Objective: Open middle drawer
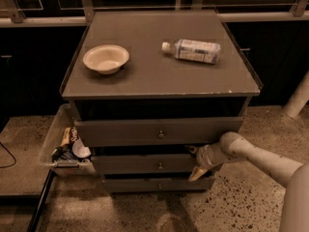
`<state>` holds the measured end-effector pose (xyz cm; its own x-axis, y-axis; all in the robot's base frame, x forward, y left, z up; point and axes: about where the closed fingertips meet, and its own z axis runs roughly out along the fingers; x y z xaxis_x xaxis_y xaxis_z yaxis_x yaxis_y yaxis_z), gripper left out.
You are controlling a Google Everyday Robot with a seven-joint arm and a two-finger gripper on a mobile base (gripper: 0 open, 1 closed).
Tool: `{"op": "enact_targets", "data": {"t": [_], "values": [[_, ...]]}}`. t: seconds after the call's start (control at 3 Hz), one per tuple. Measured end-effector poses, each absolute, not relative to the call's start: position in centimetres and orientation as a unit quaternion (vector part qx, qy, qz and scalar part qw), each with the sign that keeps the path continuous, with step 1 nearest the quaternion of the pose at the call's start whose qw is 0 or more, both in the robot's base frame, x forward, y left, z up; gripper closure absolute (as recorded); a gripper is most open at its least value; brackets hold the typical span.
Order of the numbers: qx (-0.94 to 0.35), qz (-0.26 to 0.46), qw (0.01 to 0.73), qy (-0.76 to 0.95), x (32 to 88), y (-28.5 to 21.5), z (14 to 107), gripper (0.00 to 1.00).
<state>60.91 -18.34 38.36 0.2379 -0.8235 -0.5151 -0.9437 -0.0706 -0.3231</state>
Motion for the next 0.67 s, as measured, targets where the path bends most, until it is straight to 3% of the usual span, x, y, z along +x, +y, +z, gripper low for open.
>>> {"op": "enact_targets", "data": {"t": [0.67], "values": [[-0.725,0.098,0.306,0.609,60.91,-18.34,38.68,0.65]]}}
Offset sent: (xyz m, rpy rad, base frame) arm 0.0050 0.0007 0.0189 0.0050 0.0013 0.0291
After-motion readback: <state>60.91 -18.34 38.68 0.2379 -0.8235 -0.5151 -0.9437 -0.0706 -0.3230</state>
